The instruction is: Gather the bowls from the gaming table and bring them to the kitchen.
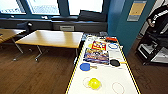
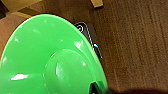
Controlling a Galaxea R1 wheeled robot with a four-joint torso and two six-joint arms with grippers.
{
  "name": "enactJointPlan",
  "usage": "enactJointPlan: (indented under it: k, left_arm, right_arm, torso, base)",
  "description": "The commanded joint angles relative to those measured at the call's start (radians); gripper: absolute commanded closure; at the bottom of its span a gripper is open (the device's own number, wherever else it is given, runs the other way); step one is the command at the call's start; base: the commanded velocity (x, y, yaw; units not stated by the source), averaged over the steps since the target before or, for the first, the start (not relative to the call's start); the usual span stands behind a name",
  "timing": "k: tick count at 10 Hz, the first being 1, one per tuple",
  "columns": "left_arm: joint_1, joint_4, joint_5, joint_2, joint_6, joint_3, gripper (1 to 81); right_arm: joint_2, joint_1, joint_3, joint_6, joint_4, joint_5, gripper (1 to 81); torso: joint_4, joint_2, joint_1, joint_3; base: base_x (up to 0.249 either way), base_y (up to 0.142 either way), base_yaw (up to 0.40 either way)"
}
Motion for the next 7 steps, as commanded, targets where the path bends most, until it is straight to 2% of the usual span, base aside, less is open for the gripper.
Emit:
enactJointPlan:
  k: [1,4,7]
  left_arm:
    - [-0.014,0.002,0.048,-0.251,0.007,0.317,1.0]
    - [-0.018,0.004,-0.019,-0.441,0.002,0.544,1.0]
    - [-0.041,0.004,-0.050,-0.596,-0.002,0.715,1.0]
  right_arm:
    - [0.116,-0.061,-0.152,-0.015,-0.071,0.022,81.1]
    - [0.245,-0.063,-0.307,-0.015,-0.094,0.020,81.1]
    - [0.310,-0.067,-0.356,-0.015,-0.102,0.020,81.1]
  torso:
    - [0.000,0.000,0.000,0.000]
    - [0.000,0.000,0.000,0.000]
    - [0.000,0.000,0.000,0.000]
  base:
    - [0.000,0.000,0.000]
    - [0.000,0.000,0.000]
    - [0.000,0.000,0.000]
